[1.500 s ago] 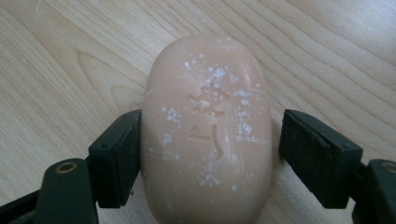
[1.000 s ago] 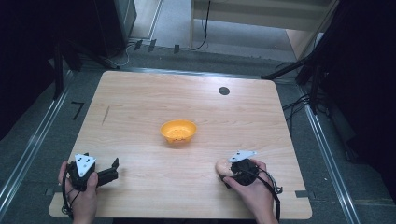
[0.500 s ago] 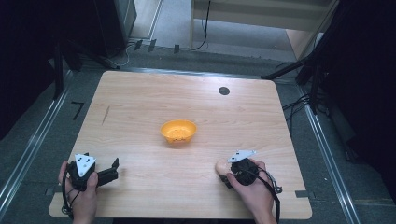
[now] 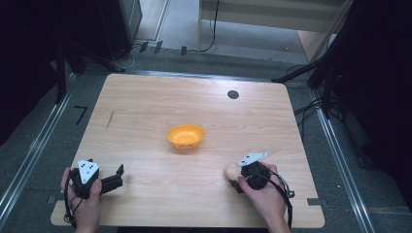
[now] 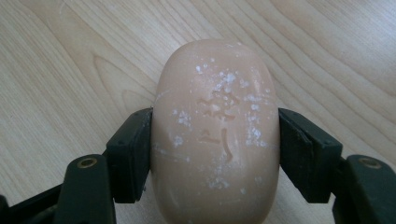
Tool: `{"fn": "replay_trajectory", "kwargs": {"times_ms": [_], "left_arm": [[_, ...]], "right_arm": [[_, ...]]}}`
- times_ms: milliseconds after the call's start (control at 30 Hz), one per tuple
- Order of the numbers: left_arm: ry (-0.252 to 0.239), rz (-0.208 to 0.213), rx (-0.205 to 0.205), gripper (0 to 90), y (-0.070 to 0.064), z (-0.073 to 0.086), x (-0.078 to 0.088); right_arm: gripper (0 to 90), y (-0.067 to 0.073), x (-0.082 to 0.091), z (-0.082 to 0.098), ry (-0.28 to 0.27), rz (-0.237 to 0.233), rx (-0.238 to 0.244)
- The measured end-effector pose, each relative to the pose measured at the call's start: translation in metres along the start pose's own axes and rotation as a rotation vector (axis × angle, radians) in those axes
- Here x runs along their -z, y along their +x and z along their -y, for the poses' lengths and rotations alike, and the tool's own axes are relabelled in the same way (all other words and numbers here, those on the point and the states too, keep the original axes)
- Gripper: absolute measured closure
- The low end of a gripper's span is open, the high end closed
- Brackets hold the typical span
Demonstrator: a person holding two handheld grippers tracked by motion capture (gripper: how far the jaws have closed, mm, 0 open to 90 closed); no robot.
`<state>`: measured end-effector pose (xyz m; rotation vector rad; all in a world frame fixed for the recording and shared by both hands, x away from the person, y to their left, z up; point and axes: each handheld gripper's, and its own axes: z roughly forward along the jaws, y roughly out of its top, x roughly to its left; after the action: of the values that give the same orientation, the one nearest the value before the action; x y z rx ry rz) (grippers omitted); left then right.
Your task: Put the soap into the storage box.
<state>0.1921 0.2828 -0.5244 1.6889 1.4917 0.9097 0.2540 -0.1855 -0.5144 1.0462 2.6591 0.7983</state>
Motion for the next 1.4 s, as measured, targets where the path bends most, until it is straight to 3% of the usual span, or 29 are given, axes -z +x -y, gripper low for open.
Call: {"fn": "replay_trajectory", "kwargs": {"times_ms": [133,300,733,1400], "left_arm": [[0.0,0.002,0.0,0.0,0.0,0.0,0.0],[0.0,0.005,-0.001,0.0,0.0,0.0,0.0],[0.0,0.008,-0.001,0.0,0.0,0.0,0.0],[0.001,0.015,0.007,0.0,0.001,0.0,0.0]], "right_arm": [[33.1,-0.001,0.002,-0.005,0.002,0.004,0.018],[33.1,-0.003,0.003,-0.011,0.003,-0.035,0.05],[33.2,-0.006,0.005,-0.029,0.017,-0.048,0.124],[33.2,-0.016,0.012,-0.073,-0.031,-0.102,0.251]]}}
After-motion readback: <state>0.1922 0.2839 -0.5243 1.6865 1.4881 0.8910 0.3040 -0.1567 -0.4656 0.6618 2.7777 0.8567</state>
